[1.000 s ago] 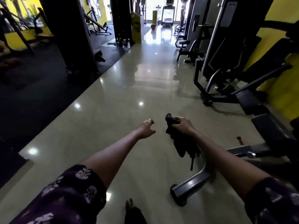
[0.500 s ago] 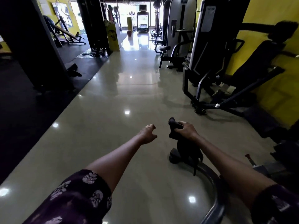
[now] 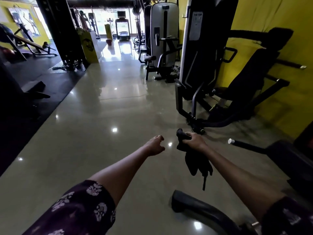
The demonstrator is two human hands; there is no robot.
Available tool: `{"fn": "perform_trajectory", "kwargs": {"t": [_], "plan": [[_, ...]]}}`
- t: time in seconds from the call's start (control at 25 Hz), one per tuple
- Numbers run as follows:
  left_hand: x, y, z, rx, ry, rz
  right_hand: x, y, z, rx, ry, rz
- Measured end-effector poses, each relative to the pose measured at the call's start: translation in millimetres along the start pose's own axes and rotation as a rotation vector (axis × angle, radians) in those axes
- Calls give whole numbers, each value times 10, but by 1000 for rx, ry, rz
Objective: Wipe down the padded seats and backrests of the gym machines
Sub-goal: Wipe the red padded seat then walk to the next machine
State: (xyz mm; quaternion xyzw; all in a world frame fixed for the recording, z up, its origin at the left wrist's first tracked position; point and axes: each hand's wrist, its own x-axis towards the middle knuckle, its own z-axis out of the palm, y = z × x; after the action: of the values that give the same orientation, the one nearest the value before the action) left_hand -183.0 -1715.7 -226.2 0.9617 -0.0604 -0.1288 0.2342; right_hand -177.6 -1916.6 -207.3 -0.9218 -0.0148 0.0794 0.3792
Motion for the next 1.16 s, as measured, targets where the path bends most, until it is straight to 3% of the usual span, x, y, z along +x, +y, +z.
{"fn": "perform_trajectory", "kwargs": {"t": [0.28, 0.68, 0.96, 1.16], "plan": [[1809, 109, -555, -43, 0, 91, 1651, -68, -386, -72, 34, 74], [4431, -70, -1285, 12, -117, 293, 3863, -96, -777, -14, 225, 266], [5947, 587, -1309, 31, -233, 465, 4862, 234, -1383, 20, 353, 468], [7070, 1263, -1155, 34, -275, 546, 5655, 813, -2084, 1, 463, 482]]}}
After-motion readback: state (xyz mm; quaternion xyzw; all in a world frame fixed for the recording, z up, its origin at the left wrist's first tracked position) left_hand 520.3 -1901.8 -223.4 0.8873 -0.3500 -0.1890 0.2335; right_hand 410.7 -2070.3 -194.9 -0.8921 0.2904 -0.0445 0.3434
